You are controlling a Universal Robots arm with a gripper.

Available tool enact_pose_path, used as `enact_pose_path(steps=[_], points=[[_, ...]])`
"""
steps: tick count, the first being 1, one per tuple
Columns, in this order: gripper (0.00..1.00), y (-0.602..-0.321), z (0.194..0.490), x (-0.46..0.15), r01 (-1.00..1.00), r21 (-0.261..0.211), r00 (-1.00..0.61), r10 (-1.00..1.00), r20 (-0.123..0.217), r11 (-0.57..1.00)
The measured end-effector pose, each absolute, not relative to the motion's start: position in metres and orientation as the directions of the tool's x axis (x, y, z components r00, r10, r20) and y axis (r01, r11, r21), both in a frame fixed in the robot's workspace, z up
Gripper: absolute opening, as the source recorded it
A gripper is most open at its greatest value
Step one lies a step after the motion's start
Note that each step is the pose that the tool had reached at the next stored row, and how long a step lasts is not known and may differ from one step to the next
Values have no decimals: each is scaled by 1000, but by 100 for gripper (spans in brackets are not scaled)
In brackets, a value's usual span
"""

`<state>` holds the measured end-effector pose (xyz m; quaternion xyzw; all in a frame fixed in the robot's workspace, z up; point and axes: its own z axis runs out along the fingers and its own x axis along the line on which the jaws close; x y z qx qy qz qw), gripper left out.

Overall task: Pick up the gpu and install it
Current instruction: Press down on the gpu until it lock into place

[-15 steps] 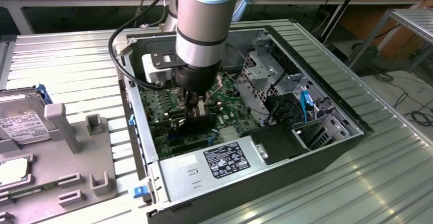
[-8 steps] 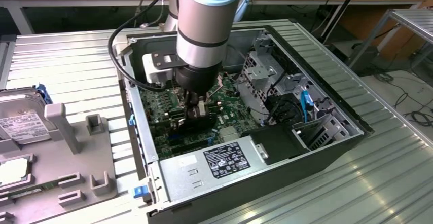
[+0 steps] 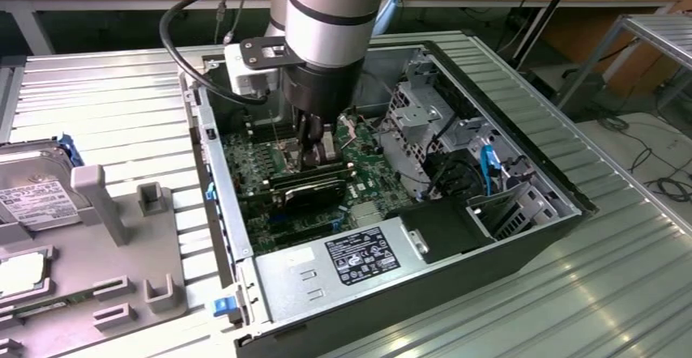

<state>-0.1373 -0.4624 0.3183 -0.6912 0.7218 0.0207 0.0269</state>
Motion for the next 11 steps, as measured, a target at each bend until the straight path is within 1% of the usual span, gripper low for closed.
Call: enact_pose_path(steps=[11], points=[[11,-462,318,-137,-999,-7,-43,-997,-67,44]])
